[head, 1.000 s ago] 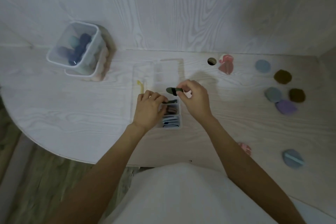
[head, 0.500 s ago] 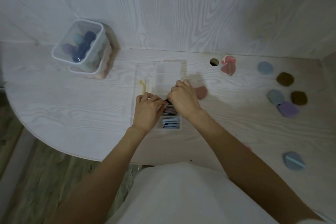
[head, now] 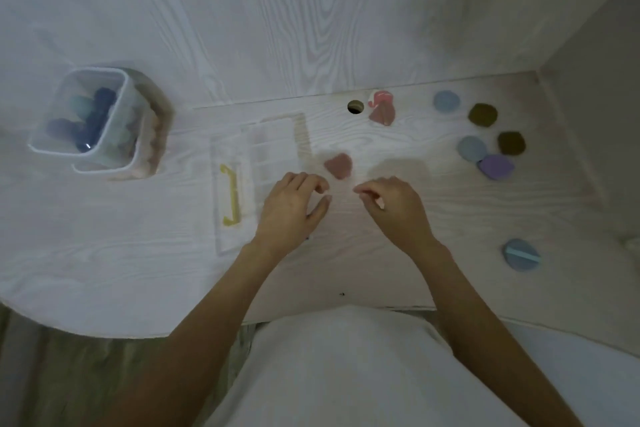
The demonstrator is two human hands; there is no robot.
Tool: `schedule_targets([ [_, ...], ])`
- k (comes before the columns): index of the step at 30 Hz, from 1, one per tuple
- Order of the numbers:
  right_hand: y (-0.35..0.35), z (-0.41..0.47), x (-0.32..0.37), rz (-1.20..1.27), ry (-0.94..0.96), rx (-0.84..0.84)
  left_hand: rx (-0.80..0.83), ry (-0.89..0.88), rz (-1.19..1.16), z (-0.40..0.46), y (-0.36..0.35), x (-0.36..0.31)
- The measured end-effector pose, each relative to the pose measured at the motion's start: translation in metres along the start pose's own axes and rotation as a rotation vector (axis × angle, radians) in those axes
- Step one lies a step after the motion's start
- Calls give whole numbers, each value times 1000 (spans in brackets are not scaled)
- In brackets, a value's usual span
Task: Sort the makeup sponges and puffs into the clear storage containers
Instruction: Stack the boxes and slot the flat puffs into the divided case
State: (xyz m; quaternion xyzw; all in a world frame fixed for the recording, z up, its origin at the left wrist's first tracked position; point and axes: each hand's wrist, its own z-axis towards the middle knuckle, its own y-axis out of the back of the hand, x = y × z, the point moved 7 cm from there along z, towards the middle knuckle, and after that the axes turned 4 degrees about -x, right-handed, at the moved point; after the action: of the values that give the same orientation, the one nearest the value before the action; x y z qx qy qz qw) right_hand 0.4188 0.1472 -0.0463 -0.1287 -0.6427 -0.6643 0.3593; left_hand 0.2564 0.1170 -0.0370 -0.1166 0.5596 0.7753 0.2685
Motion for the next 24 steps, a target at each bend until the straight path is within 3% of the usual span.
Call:
schedule_targets([
  [4, 25, -60, -82, -237, -482, 111, 162, -164, -86, 23, -46, -26],
  [6, 31, -95, -111, -263, -724, 220, 268, -168, -108, 40, -71, -29],
  [8, 26, -116, -119, -202, -827, 282, 318, -104, -113, 57, -87, -20],
  [13, 13, -103, -114, -90, -729, 237, 346, 74, -145, 96, -112, -2],
  [19, 4, -59, -124, -81, -429, 512, 327, 142, -111, 137, -122, 23],
  [21, 13, -34, -127, -49, -390, 372, 324, 121, -92, 156, -126, 33],
  [24, 31, -2, -131, 114, -478, 11, 349, 164, -97, 185, -136, 46],
])
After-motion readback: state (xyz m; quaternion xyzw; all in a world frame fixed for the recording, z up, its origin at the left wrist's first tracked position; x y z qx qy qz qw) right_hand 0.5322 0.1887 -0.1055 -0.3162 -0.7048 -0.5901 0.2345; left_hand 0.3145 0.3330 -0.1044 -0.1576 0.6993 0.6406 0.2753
